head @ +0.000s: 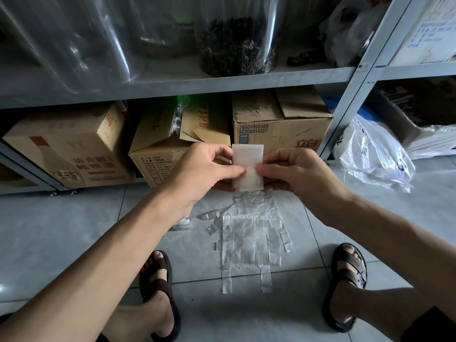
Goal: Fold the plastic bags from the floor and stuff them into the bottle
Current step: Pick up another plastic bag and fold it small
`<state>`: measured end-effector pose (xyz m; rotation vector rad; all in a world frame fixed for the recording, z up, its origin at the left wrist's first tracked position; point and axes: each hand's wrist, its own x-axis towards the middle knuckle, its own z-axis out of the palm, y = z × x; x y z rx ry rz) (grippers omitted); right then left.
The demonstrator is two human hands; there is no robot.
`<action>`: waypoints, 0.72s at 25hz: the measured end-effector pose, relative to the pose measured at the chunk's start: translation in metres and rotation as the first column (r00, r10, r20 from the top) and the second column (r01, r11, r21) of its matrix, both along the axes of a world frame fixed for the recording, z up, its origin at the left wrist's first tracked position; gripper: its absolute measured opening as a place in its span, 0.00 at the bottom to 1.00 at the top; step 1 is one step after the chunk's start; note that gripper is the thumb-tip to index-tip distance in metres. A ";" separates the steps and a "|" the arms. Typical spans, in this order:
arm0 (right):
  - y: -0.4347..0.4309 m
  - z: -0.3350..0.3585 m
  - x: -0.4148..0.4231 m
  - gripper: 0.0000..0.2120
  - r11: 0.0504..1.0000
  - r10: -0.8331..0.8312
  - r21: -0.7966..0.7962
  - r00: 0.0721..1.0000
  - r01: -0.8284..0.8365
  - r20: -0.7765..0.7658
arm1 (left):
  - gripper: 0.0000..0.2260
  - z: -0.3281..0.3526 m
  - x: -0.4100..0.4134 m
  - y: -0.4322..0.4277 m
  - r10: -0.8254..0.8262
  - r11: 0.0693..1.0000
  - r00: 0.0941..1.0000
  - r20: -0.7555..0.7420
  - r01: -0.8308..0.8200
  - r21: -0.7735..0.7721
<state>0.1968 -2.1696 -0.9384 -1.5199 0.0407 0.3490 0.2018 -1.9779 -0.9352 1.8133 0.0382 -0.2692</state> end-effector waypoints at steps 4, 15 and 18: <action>0.000 0.002 0.000 0.03 0.998 -0.021 0.057 0.999 0.023 -0.028 | 0.06 0.003 -0.002 -0.001 0.018 0.998 0.999 -0.051 -0.021 -0.061; -0.004 0.003 0.001 0.06 0.981 0.073 0.187 0.995 -0.058 -0.071 | 0.07 0.013 -0.005 -0.003 -0.003 0.960 0.988 -0.153 -0.040 -0.277; -0.005 0.003 0.001 0.15 0.981 0.099 0.173 0.993 -0.087 -0.061 | 0.08 0.015 -0.006 -0.004 -0.007 0.959 0.986 -0.166 -0.041 -0.281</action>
